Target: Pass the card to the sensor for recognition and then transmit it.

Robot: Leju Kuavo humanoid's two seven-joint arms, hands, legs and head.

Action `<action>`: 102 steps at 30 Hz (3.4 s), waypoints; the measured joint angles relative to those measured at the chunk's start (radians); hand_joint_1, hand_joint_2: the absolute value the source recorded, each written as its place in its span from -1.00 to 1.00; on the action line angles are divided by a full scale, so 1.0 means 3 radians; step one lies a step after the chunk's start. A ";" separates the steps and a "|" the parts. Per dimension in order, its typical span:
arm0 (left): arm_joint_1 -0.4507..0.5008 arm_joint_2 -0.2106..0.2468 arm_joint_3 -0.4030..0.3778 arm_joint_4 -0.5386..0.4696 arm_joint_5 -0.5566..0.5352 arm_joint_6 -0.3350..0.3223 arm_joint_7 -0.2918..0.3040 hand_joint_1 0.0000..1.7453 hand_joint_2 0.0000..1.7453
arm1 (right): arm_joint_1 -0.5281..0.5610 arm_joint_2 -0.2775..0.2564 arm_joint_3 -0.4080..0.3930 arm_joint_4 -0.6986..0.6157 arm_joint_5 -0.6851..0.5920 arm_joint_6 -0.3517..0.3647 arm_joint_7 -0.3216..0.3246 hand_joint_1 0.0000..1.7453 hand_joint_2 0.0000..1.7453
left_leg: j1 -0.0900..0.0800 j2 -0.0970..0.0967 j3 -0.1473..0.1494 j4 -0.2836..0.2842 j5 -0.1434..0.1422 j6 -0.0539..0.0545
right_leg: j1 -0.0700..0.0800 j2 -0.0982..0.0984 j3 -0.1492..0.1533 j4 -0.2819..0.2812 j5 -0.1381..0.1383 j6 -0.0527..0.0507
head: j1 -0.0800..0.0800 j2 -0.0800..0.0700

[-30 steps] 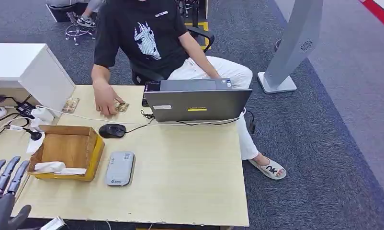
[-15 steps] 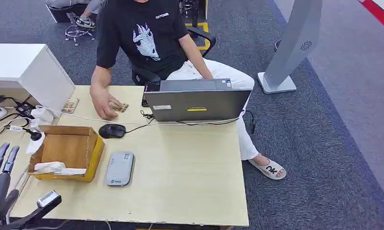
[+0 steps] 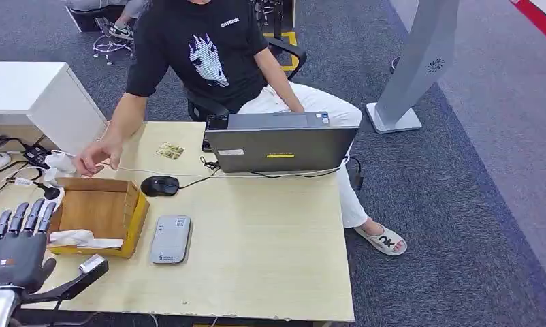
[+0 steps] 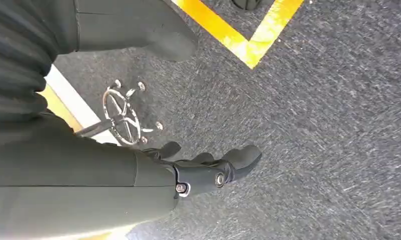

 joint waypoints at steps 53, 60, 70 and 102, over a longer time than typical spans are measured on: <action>-0.0228 -0.0135 -0.0511 0.0483 0.0745 0.0052 -0.0224 1.00 1.00 | -0.0020 -0.0053 0.0010 0.0000 0.0034 0.0005 -0.0029 -1.00 1.00 | 0.0000 0.0000 -0.0002 0.0000 0.0000 0.0000 | 0.0000 0.0001 -0.0002 0.0000 0.0000 0.0000 | 0.0000 0.0000; -0.0252 -0.0133 -0.0511 0.0483 0.0748 0.0051 -0.0225 1.00 1.00 | -0.0020 -0.0055 0.0010 0.0000 0.0080 -0.0001 -0.0017 -1.00 1.00 | 0.0000 0.0001 -0.0002 0.0000 0.0000 0.0000 | 0.0000 0.0002 -0.0003 0.0000 0.0000 0.0000 | -0.0001 0.0000; -0.0288 -0.0088 -0.0523 0.0524 0.0690 0.0001 -0.0211 1.00 1.00 | -0.0021 -0.0055 0.0010 0.0000 0.0071 0.0001 -0.0017 -1.00 1.00 | 0.0000 0.0002 -0.0002 0.0000 0.0000 0.0000 | 0.0000 0.0002 -0.0003 0.0000 0.0000 0.0000 | -0.0001 0.0000; -0.1781 0.0388 -0.0949 0.0800 -0.0057 -0.0299 0.0135 1.00 1.00 | -0.0043 -0.0060 -0.0011 0.0015 0.0023 0.0014 -0.0076 -1.00 1.00 | 0.0002 0.0000 -0.0013 0.0003 0.0016 -0.0001 | 0.0003 0.0000 -0.0015 0.0001 0.0014 -0.0003 | 0.0004 0.0000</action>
